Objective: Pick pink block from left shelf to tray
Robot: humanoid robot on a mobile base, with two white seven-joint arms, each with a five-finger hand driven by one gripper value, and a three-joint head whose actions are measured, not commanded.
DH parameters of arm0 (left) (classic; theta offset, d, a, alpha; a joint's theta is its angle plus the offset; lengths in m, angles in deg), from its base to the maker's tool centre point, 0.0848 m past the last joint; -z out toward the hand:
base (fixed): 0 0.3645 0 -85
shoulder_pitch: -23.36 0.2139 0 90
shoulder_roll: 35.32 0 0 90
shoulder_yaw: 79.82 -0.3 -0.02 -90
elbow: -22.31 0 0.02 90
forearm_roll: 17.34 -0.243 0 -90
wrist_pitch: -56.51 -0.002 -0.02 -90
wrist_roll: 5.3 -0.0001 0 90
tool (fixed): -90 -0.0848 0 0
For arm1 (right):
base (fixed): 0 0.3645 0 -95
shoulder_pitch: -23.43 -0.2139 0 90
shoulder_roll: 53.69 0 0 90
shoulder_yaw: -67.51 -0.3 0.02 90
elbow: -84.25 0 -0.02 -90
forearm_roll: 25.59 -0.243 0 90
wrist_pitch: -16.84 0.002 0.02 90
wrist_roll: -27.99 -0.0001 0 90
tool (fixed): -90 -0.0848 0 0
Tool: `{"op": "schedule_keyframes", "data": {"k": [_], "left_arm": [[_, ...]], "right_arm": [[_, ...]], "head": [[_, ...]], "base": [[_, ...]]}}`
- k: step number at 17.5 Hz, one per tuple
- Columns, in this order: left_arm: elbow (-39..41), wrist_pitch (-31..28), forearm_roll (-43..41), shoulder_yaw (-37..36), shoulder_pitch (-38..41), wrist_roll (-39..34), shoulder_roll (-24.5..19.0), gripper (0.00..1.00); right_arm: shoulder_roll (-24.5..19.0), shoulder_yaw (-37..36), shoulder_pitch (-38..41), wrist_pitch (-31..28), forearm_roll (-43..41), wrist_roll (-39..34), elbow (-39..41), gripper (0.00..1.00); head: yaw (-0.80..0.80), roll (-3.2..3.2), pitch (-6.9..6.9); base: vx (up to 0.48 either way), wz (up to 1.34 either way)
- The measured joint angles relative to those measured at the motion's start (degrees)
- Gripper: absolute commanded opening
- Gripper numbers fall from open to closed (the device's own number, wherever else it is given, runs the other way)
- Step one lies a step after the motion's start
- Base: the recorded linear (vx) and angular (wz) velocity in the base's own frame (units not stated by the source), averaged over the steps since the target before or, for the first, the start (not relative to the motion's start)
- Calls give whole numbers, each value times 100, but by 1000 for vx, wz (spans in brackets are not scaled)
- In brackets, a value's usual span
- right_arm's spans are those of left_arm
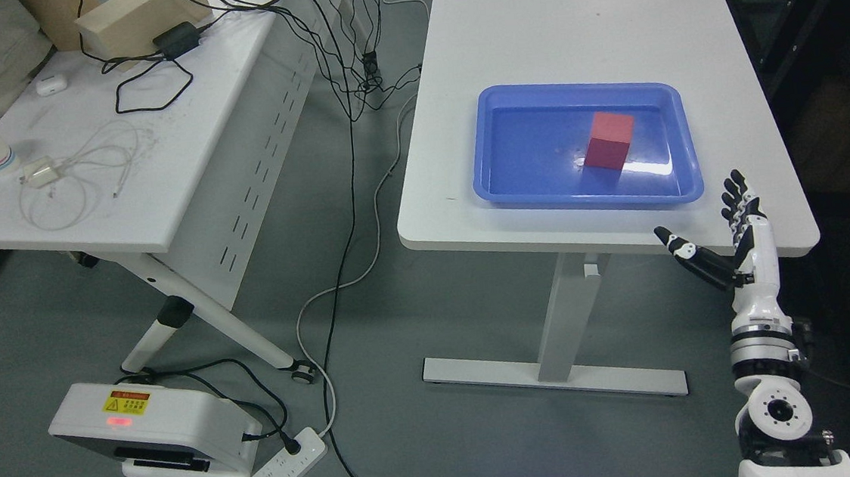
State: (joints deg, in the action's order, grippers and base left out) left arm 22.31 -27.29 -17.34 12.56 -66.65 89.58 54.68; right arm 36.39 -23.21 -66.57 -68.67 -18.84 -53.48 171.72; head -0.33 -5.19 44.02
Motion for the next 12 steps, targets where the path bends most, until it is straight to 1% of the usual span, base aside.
{"op": "schedule_keyframes", "data": {"k": [6, 12], "left_arm": [[0, 0, 0, 0, 2, 0, 0, 100], [0, 0, 0, 0, 2, 0, 0, 100]], "right_arm": [[-3, 31, 0, -1, -5, -25, 0, 100], [-5, 49, 0, -1, -7, -32, -1, 100]], "head": [[0, 0, 0], [0, 0, 0]], "base": [[-206, -25], [-114, 2]]}}
